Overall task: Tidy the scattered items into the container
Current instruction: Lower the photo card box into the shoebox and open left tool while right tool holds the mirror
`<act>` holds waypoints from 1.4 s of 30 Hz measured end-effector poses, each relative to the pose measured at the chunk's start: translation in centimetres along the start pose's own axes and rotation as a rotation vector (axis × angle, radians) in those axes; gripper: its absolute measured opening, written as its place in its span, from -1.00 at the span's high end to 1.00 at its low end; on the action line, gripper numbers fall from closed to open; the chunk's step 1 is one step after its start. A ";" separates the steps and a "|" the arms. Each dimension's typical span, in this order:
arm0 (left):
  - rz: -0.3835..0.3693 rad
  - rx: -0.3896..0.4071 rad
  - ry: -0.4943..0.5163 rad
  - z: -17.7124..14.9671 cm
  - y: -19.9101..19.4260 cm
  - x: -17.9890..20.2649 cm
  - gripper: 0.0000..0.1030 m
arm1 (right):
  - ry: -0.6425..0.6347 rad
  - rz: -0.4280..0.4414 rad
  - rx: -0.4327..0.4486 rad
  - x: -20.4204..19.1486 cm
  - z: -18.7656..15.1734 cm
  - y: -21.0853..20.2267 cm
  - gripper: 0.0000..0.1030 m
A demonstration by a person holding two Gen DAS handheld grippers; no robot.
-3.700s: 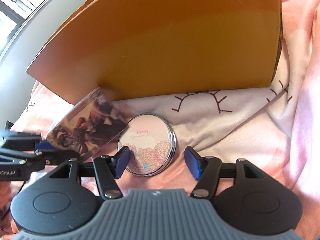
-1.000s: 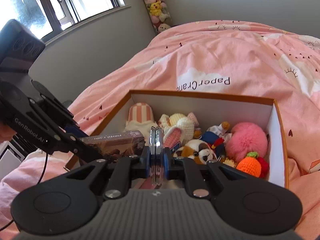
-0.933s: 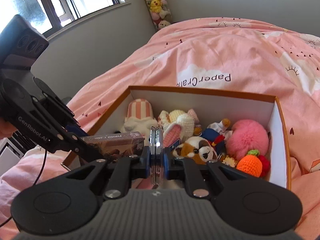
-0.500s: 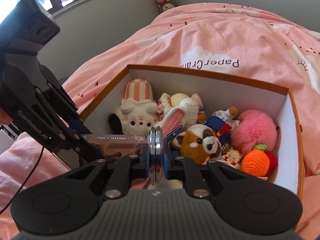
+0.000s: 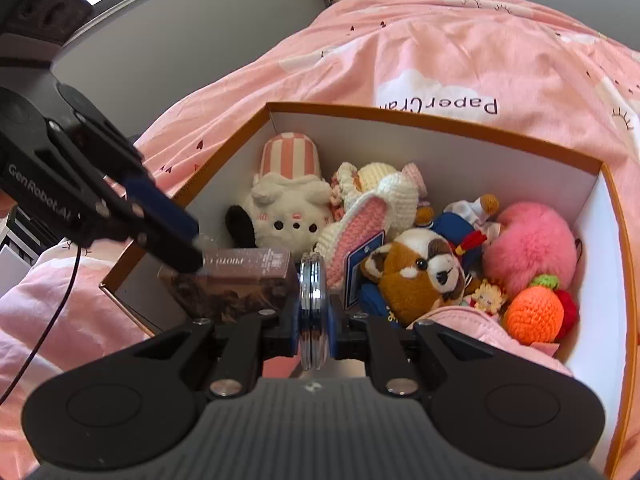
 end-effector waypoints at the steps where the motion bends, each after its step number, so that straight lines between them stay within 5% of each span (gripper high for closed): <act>1: 0.012 0.003 0.023 0.0 -0.1 0.3 0.32 | 0.003 0.002 -0.005 0.0 0.0 0.0 0.72; 6: 0.028 0.004 0.146 -0.2 0.2 2.2 0.32 | 0.011 0.011 -0.017 -0.1 -0.2 -0.2 0.72; 14: 0.215 -0.034 0.330 -0.8 2.5 2.8 0.37 | 0.047 0.028 -0.018 0.4 0.3 0.2 0.72; 21: 0.279 -0.037 0.304 0.4 2.9 1.0 0.53 | 0.045 0.031 -0.011 0.5 0.7 0.1 0.72; 29: 0.225 -0.043 0.248 1.5 3.0 -0.3 0.57 | 0.003 -0.020 0.053 0.5 2.0 -1.0 0.72; 42: 0.088 -0.054 0.051 2.4 2.4 -2.4 0.63 | 0.146 0.069 -0.041 1.7 2.1 -0.2 0.72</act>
Point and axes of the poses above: each gripper's, at about its wrist camera, not at the fingertips, and y roughly the way its jaws point, x to its right, z to its top, the point moved 6 cm from there along y, roughly the way its jaws point, and after that the axes turned 15 degrees about -z, right-handed, at the moved point
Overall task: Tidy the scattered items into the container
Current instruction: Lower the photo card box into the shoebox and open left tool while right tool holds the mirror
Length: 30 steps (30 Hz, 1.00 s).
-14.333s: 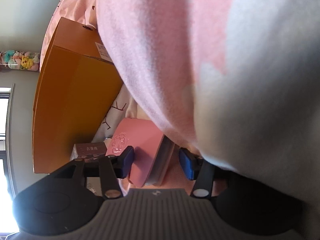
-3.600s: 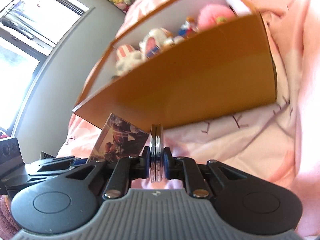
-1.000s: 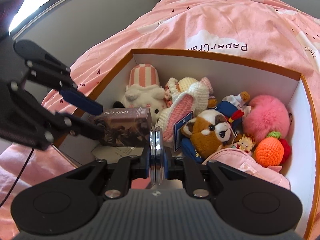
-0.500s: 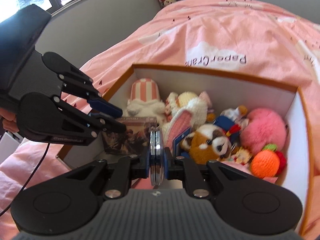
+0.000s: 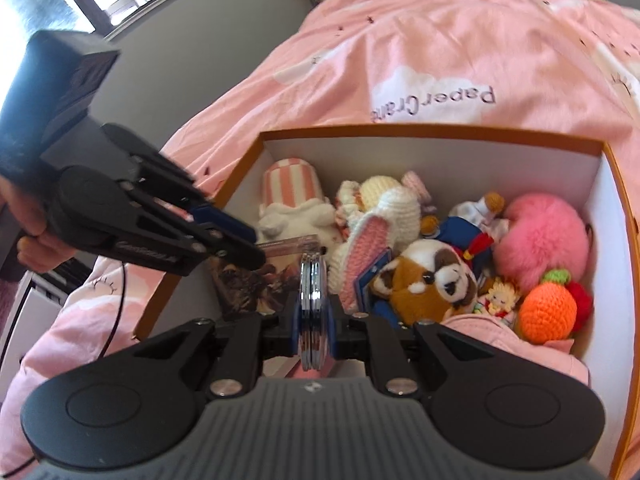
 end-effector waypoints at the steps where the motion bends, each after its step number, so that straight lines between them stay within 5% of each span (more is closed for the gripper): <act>1: 0.004 0.001 0.007 0.0 0.0 0.1 0.63 | 0.005 -0.015 0.003 0.2 0.1 0.1 0.72; 13: 0.139 -0.037 0.132 0.3 1.4 1.8 0.58 | -0.216 -0.162 0.055 -3.1 -0.2 0.4 0.72; 24: 0.007 -0.049 0.082 2.0 2.0 0.1 0.51 | -0.115 -0.129 -0.007 -0.3 -0.7 -0.4 0.72; 30: 0.013 -0.073 0.123 2.5 2.8 0.8 0.42 | -0.110 -0.117 -0.002 -0.1 -1.0 -0.8 0.72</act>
Point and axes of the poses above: each gripper's, at about its wrist camera, not at the fingertips, and y roughly the way its jaws point, x to its right, z to its top, the point moved 6 cm from there along y, roughly the way its jaws point, and after that the axes turned 15 degrees about -z, right-handed, at the moved point
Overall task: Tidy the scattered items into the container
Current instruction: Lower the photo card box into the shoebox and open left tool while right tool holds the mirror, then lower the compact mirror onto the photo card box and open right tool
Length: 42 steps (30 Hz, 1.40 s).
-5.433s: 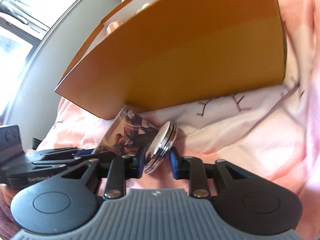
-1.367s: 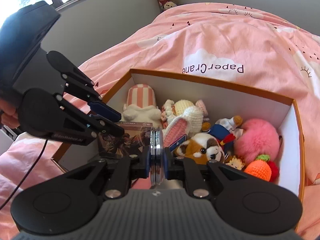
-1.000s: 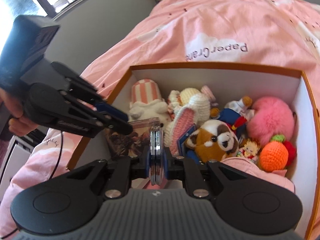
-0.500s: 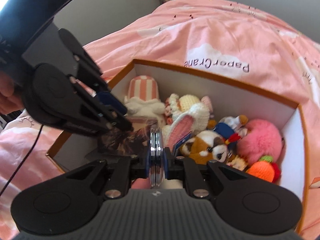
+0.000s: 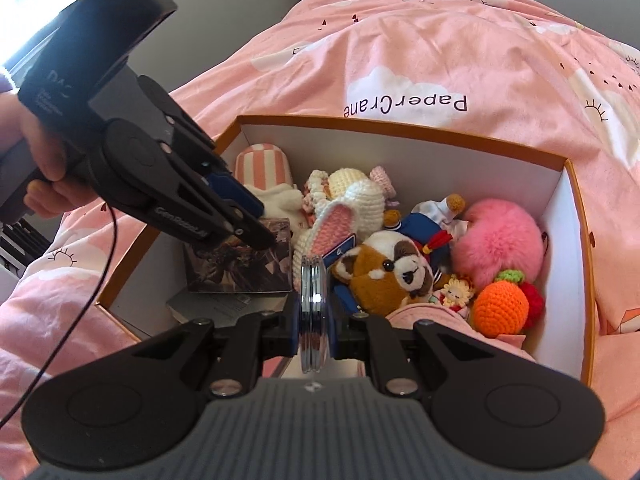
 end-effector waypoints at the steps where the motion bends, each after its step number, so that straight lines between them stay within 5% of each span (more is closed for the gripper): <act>1: -0.011 -0.005 0.004 -0.1 -0.1 0.0 0.44 | 0.003 0.004 -0.003 0.1 -0.1 0.0 0.72; 6: -0.136 -0.055 -0.003 -1.6 -0.3 0.6 0.53 | 0.025 0.018 -0.011 0.6 -0.2 0.3 0.72; 8: -0.126 -0.108 0.032 -2.5 0.6 1.1 0.94 | 0.037 0.031 -0.015 0.7 -0.2 0.2 0.72; 21: -0.076 -0.066 0.041 -3.8 0.0 1.8 0.86 | 0.029 0.114 -0.070 -1.0 -0.6 0.6 0.69; 28: -0.108 -0.068 0.072 -4.0 0.2 3.1 0.74 | 0.047 0.120 -0.074 -0.7 -0.3 0.2 0.71; 42: 0.088 0.082 0.054 -6.1 -3.9 4.5 0.73 | 0.316 0.351 -0.112 -1.4 1.1 0.9 0.71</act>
Point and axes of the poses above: each gripper's, at about its wrist camera, not at the fingertips, and y roughly the way its jaws point, x to its right, z to its top, the point moved 6 cm from there along y, roughly the way its jaws point, and after that the axes turned 15 degrees about -z, right-handed, at the moved point
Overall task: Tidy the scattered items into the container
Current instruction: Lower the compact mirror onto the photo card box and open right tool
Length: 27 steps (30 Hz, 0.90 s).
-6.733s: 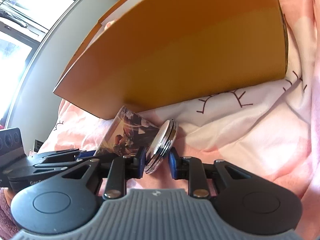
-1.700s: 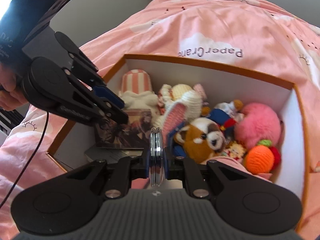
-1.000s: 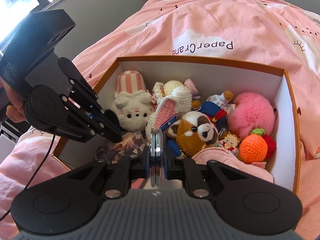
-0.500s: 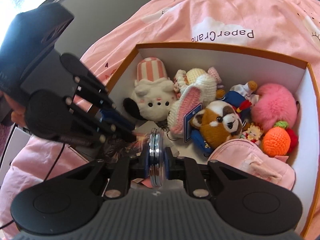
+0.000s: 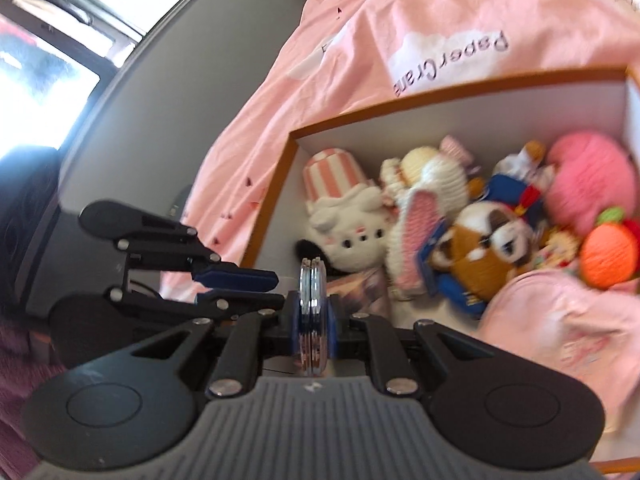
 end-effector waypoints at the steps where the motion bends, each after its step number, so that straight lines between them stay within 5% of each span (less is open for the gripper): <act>1: 0.001 0.004 -0.003 -0.1 -0.1 0.0 0.73 | 0.020 0.011 -0.006 -0.1 0.0 0.3 0.71; 10: 0.003 0.029 -0.018 0.1 0.6 -0.3 0.73 | 0.145 0.030 -0.034 0.3 -0.2 2.8 0.70; 21: 0.020 -0.014 0.013 0.3 2.1 -0.1 0.73 | -0.087 -0.221 -0.001 -0.4 -0.4 2.6 0.35; 27: 0.047 -0.021 0.007 0.2 2.3 -0.2 0.73 | -0.157 -0.285 0.024 -0.3 -0.8 2.1 0.34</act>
Point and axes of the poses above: each gripper's, at about its wrist camera, not at the fingertips, and y roughly the way its jaws point, x to its right, z to its top, the point moved 6 cm from there along y, roughly the way its jaws point, and after that the axes turned 15 degrees about -z, right-handed, at the moved point
